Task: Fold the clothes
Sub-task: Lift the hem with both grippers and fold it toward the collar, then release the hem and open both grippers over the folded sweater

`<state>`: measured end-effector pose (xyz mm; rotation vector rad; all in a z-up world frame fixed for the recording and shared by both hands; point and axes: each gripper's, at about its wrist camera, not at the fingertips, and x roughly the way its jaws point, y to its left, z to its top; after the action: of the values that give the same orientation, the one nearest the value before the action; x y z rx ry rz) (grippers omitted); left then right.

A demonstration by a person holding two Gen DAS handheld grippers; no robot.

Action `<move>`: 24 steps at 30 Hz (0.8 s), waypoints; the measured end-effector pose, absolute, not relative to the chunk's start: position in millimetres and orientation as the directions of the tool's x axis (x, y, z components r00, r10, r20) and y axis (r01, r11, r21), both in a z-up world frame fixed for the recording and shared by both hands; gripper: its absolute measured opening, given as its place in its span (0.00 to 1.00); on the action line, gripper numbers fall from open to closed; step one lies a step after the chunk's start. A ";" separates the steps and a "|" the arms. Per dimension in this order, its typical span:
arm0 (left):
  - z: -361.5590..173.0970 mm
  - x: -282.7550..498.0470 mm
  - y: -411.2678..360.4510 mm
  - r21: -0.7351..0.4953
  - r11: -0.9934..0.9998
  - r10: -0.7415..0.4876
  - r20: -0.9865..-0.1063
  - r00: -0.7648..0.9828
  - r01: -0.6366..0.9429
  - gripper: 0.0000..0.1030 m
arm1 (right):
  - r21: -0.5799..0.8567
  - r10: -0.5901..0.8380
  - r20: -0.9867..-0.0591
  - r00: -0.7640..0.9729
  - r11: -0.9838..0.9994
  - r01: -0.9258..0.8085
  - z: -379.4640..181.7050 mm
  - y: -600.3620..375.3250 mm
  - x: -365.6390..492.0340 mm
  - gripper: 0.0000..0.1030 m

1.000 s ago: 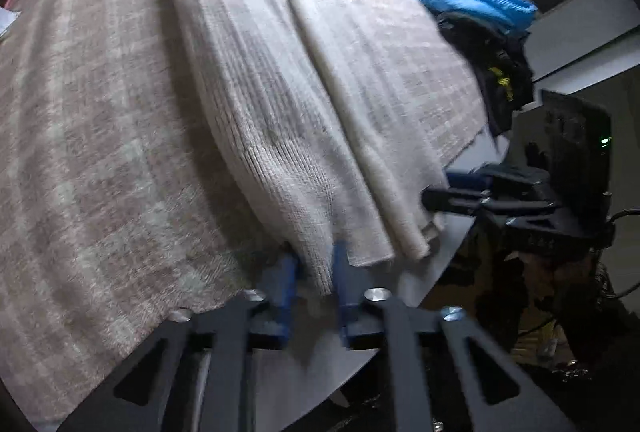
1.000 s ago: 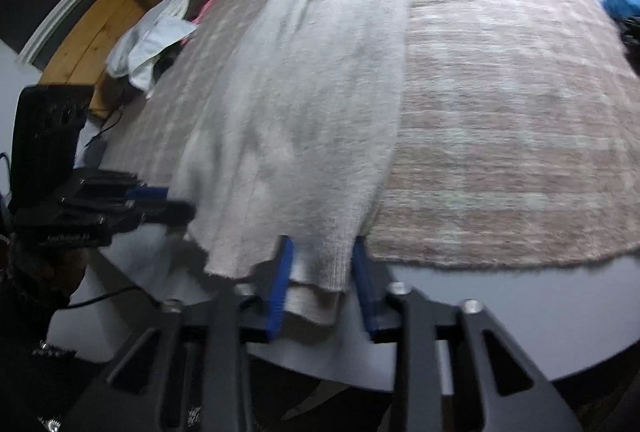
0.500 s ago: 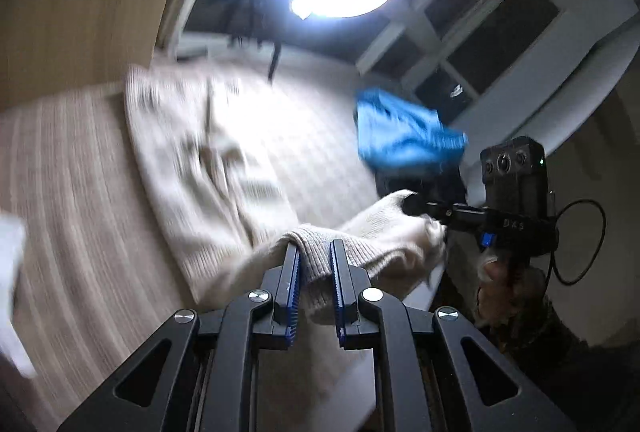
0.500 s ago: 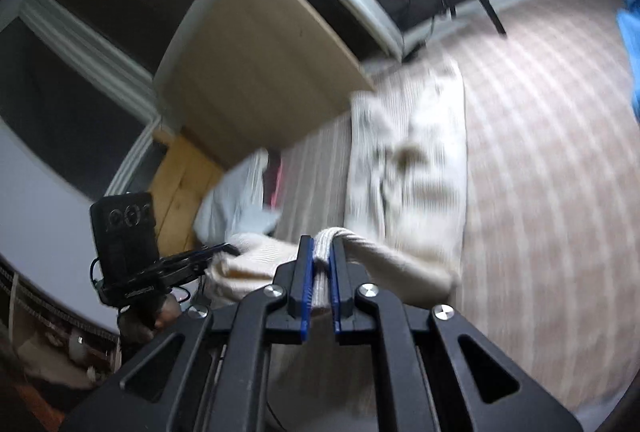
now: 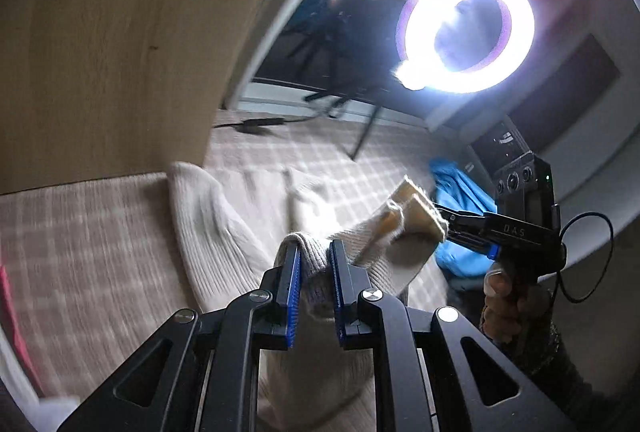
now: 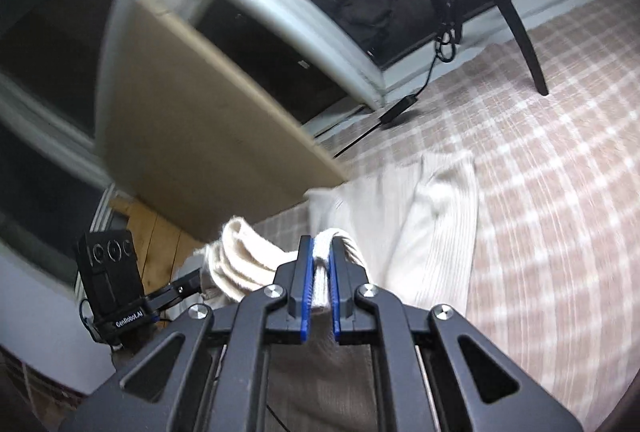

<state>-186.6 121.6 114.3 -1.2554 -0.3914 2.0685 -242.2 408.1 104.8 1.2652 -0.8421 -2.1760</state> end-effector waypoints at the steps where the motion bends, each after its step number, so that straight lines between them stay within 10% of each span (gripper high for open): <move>1: 104.1 -200.2 123.3 -0.564 -0.732 0.676 -0.674 -0.299 -0.382 0.12 | 0.714 -0.668 -0.595 -0.447 -0.695 0.088 95.9 409.2 -254.1 0.07; 8: 24.2 -267.5 139.7 -0.545 -0.769 0.625 -0.751 -0.213 -0.334 0.14 | 0.718 -0.669 -0.653 -0.354 -0.696 -0.009 12.7 410.7 -319.0 0.07; 14: 27.1 -289.8 119.7 -0.609 -0.752 0.659 -0.706 -0.260 -0.251 0.29 | 0.803 -0.733 -0.582 -0.352 -0.585 -0.110 -9.5 433.9 -326.9 0.29; 24: 24.4 -251.0 141.5 -0.496 -0.777 0.604 -0.761 -0.238 -0.388 0.43 | 0.558 -0.609 -0.704 -0.365 -0.792 0.247 27.7 397.0 -304.6 0.38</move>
<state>-251.0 141.5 24.4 -1.3924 -0.2689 2.0520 -304.6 397.0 27.7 1.3420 -0.4928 -2.1763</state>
